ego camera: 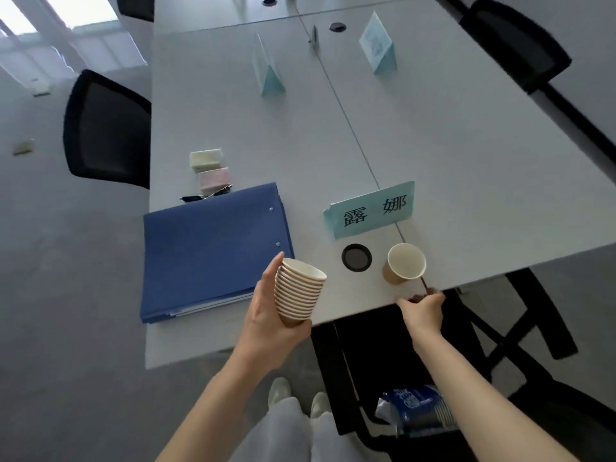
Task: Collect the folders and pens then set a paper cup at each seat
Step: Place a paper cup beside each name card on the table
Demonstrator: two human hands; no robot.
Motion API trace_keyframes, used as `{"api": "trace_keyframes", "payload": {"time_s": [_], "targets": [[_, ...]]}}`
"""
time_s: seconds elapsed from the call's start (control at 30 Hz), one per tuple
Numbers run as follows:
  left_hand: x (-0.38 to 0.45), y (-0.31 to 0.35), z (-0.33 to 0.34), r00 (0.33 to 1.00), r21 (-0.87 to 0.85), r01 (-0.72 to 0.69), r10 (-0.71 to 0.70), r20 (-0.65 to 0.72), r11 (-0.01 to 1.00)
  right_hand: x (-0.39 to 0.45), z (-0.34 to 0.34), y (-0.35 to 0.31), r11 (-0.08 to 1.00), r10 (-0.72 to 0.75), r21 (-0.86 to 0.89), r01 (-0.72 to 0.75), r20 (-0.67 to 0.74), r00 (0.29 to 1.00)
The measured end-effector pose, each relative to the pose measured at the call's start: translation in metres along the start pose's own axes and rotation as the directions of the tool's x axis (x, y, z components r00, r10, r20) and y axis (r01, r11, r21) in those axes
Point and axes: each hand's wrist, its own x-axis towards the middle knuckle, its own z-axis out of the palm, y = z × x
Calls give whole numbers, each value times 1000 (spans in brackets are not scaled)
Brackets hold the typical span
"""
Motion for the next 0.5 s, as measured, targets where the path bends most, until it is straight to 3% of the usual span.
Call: {"api": "trace_keyframes", "payload": {"time_s": [0.1,0.23,0.33,0.4,0.5], "targets": [[-16,-9,-16,999,-23,25,-26,-25,999,-44,14,-1,999,-13,-44,23,207,978],[-32,-27,-46,997,15,45,-44,-65,999,-116,44,-39,952,-286,40,303,463,839],[-40,-42,-79,991,75,21,-11,-131,997,-168,65,-72,806,-527,67,589,533,661],[-45,-54,-105,987,121,4,16,-161,993,-202,84,-88,647,-642,77,758,591,488],[-55,-77,-149,979,211,-48,88,-184,976,-250,128,-97,434,-651,52,899,708,273]]}}
